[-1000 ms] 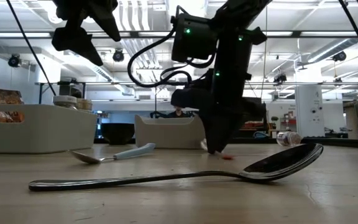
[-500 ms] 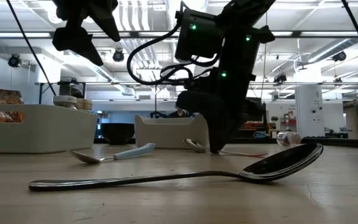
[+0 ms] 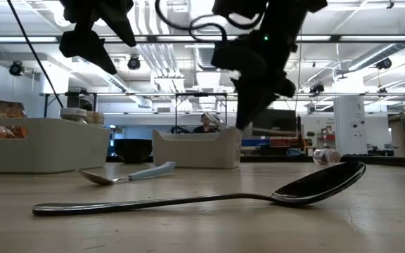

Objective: Pick & Place Food Item
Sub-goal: Put the orange spoon into the right gray bin

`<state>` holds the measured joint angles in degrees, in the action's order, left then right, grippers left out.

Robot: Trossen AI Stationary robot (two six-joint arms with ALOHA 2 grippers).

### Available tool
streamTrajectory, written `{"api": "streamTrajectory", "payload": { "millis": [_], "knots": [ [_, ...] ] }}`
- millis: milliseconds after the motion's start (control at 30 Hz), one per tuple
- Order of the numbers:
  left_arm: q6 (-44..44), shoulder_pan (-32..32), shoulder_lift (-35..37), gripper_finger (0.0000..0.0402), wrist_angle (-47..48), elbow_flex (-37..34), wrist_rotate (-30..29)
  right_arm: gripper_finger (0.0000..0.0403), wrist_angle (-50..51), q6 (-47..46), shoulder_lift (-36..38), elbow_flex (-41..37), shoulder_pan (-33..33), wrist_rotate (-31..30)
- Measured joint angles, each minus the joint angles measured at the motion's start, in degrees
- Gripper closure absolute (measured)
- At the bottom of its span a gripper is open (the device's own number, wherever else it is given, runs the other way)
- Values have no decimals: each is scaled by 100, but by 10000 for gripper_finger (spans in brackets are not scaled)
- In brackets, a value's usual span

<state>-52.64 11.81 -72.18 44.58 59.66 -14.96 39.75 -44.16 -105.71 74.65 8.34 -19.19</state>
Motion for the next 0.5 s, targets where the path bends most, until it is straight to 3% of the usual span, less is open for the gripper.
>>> {"api": "streamTrajectory", "payload": {
  "millis": [300, 500],
  "knots": [
    [19, 0, 0, 30, 2, 0, 0, 391, -201, 1990, 367, 370, -313, -678],
    [17, 0, 0, 30, 2, 0, 0, 391, -999, 2963, 343, 574, -973, -542]
  ]
}}
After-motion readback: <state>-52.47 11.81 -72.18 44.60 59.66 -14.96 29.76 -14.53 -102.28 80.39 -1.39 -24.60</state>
